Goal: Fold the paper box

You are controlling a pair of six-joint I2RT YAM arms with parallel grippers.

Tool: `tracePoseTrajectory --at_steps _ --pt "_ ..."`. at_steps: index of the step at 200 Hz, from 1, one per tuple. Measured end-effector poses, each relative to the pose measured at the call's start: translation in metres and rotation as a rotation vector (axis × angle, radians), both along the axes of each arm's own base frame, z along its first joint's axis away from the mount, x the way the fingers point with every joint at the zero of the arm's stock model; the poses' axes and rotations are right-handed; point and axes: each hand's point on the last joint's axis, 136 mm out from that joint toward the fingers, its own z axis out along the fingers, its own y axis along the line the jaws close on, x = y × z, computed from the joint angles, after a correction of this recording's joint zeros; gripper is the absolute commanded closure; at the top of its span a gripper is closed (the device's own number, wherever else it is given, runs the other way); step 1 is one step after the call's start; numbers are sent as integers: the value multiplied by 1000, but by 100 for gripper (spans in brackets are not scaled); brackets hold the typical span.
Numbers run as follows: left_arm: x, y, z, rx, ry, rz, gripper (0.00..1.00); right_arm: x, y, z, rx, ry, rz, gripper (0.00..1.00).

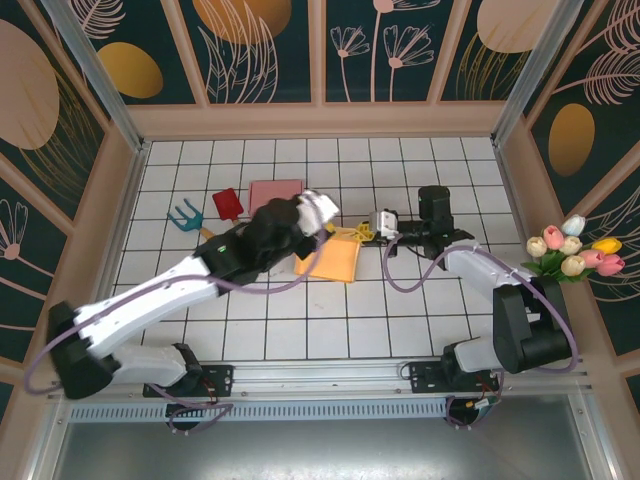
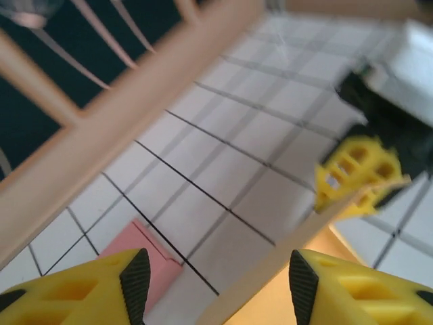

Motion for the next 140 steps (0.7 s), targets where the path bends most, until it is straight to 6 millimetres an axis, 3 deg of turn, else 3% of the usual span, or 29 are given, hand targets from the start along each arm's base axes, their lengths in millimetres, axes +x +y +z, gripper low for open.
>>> tracePoseTrajectory --at_steps 19,35,48,63,79,89,101,117,140 --pt "9 52 37 -285 -10 199 36 0 -3 -3 -1 5 -8 100" --pt "38 107 49 -490 32 390 37 0 -3 -4 0 -1 -8 100" --pt "69 144 41 -618 103 507 47 1 -3 -4 2 -6 -9 100" --pt "110 169 0 -729 268 609 54 0 -3 -4 2 -7 -9 100" --pt "134 160 -72 -747 522 656 57 0 -3 -4 2 -7 -9 100" --pt "134 147 -114 -741 682 671 58 0 -3 -4 2 -7 -9 100" --pt "125 136 -148 -748 820 685 59 0 -3 -4 2 -7 -9 100" --pt "109 129 -163 -778 909 687 58 0 -3 -4 1 -7 -9 100" --pt "98 119 -152 -840 933 660 58 0 -3 -5 1 -7 -9 100"
